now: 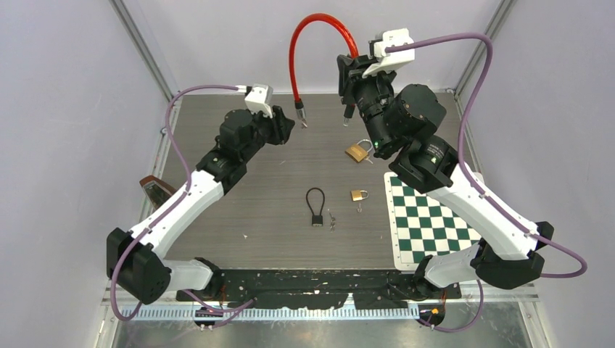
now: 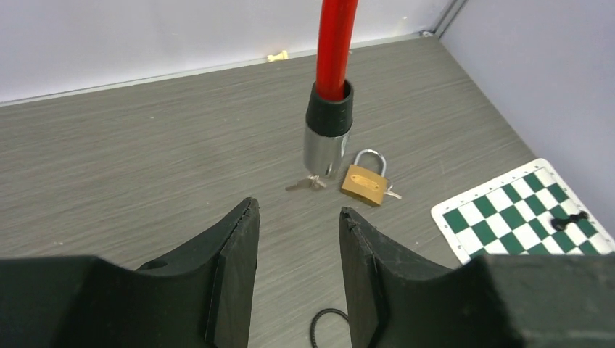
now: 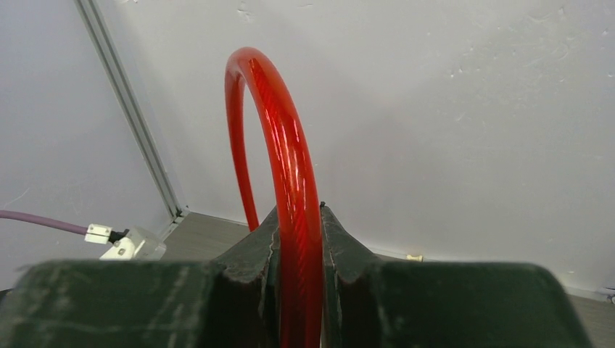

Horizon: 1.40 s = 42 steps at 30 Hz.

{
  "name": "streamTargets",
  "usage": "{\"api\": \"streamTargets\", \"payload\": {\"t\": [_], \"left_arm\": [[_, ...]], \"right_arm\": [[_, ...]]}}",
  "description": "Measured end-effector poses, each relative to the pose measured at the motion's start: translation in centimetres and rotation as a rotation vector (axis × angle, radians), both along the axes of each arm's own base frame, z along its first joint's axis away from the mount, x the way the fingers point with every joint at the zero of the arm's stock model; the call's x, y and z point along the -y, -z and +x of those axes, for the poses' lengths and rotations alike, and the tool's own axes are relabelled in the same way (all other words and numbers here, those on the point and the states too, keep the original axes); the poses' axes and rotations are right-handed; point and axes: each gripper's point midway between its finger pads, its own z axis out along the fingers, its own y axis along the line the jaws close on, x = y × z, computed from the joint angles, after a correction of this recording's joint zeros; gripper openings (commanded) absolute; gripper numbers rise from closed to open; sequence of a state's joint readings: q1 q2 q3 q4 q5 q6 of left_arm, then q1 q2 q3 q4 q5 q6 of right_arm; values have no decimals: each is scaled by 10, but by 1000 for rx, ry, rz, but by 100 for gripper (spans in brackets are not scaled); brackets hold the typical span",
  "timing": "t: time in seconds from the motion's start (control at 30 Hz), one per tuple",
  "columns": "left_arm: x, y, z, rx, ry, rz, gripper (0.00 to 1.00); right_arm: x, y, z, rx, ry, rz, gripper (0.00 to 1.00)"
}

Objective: Lock with the key
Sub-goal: Lock the lock.

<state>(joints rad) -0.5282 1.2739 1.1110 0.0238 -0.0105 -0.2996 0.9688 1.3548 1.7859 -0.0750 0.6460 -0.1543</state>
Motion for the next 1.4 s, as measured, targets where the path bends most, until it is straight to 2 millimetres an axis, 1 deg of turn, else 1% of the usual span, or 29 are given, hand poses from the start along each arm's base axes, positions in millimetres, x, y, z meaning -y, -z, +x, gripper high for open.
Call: {"api": "streamTargets", "payload": {"t": [0.1,0.17,0.3,0.43,0.53,0.57,0.63,0.73,0.77,0.83,0.87,0.97,1.1,1.23,1.33,1.4], "left_arm": [[3,3,6,10,-5,27,44],[5,2,8,24,-2,29,47],[10,-12,11,78,6,8,52],[21,-22,14,115,19,-19,56],[31,-19,16,122,19,-27,56],[34,-18,17,122,18,-28,55],[39,-14,19,118,8,-35,48],[41,-11,23,114,-32,-45,32],[40,-12,24,114,-49,-50,26],[38,-13,25,119,-70,-55,7],[36,-14,26,121,-83,-63,0],[34,-18,28,129,-104,-77,0],[34,-16,27,124,-95,-75,0],[45,-19,13,86,28,-110,0],[54,-35,-4,39,173,-213,0],[52,-56,-15,8,267,-326,0]], "right_arm": [[0,0,0,-1,1,0,5],[2,-1,0,-1,5,2,5],[5,-6,-1,3,11,12,5],[8,-13,-3,10,13,27,5],[8,-16,-4,12,12,37,5],[8,-16,-4,11,11,38,5],[8,-15,-4,7,9,39,5],[8,-15,-4,3,8,42,5],[8,-15,-4,1,7,42,5],[7,-15,-3,-2,7,40,5],[7,-15,-3,-2,6,41,5],[6,-13,-2,-9,7,35,5],[5,-10,-1,-18,9,29,5],[5,-8,-1,-26,10,39,5],[4,-5,0,-33,5,51,5],[3,0,0,-43,-3,56,5]]}}
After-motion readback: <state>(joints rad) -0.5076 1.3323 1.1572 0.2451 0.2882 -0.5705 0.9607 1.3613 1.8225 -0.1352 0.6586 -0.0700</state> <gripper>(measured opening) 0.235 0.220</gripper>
